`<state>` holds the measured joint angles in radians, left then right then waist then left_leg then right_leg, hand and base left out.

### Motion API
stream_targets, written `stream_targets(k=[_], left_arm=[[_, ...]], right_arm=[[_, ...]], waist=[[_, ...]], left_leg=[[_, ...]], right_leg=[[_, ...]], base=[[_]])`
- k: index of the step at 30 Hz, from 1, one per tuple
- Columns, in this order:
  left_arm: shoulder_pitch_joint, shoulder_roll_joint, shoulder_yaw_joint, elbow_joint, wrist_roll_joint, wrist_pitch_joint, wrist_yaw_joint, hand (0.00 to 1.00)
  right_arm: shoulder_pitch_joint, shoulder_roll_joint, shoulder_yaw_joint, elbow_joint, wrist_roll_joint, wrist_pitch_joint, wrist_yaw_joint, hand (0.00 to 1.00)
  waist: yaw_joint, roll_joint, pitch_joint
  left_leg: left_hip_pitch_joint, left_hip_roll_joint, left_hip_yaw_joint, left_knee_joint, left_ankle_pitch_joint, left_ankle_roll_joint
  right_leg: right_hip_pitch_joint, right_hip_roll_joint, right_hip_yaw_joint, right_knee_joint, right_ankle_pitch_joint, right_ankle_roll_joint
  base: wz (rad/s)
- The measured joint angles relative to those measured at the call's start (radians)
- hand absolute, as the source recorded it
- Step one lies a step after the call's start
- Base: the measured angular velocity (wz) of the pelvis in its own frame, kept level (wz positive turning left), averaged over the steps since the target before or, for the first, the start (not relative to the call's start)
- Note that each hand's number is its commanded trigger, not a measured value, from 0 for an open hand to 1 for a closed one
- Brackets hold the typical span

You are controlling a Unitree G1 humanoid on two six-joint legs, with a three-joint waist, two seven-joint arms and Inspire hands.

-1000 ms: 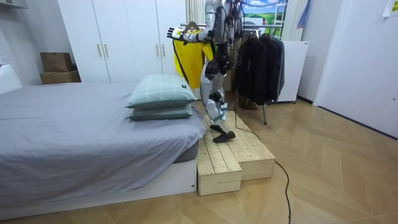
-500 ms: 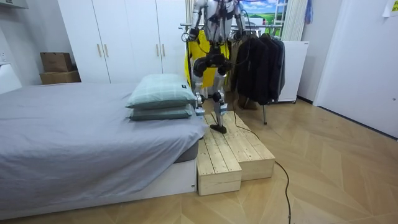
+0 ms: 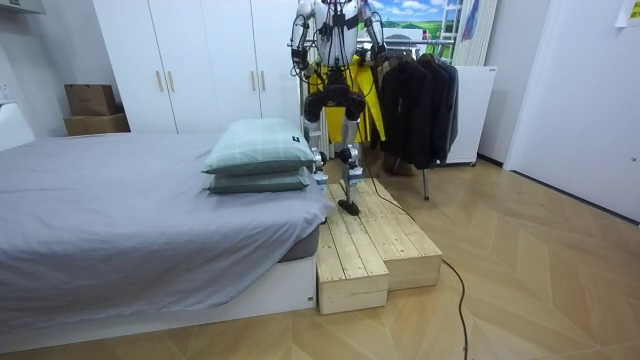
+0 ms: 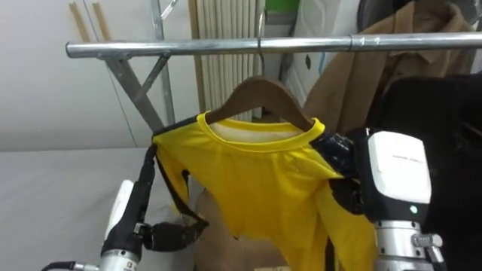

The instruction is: Hang clothes

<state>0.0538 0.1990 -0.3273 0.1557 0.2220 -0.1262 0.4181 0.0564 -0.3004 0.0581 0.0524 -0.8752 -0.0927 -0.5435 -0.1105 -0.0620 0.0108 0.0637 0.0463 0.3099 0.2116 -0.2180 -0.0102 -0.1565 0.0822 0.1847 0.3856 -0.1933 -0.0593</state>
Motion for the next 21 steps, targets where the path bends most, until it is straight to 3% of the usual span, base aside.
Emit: stream_targets(k=[3,8,12,21], left_arm=[[-0.033,0.005,0.003,-0.001,-0.015,0.0,-0.023,0.0],[-0.036,-0.007,0.009,-0.008,-0.012,0.0,-0.038,0.0],[-0.035,-0.009,0.009,-0.013,-0.013,0.0,-0.037,0.0],[-0.036,-0.008,0.009,-0.019,-0.016,-0.001,-0.035,0.0]], right_arm=[[0.002,0.004,0.0,0.0,0.008,0.006,0.001,1.0],[0.002,0.035,0.0,-0.001,0.007,0.024,0.002,1.0],[0.002,0.037,0.001,-0.029,0.007,0.034,0.002,1.0],[-0.01,-0.014,0.005,-0.072,0.024,0.04,0.003,1.0]], waist=[[-0.01,0.001,0.0005],[-0.018,0.0,0.0005],[-0.012,0.001,0.0001],[0.035,-0.009,0.0004]], left_leg=[[0.003,0.002,0.019,-0.015,0.0,0.0],[0.029,0.007,0.037,-0.033,0.0,-0.001],[0.037,0.011,0.038,-0.042,0.001,-0.002],[0.036,0.016,0.013,-0.045,0.001,-0.003]], right_leg=[[0.002,0.008,0.021,-0.009,0.002,-0.003],[0.022,0.02,0.033,-0.027,0.005,-0.006],[0.032,0.025,0.039,-0.039,0.007,-0.01],[0.041,0.026,0.027,-0.049,0.01,-0.014]], base=[[-0.27],[-0.12],[-0.04],[0.04]])
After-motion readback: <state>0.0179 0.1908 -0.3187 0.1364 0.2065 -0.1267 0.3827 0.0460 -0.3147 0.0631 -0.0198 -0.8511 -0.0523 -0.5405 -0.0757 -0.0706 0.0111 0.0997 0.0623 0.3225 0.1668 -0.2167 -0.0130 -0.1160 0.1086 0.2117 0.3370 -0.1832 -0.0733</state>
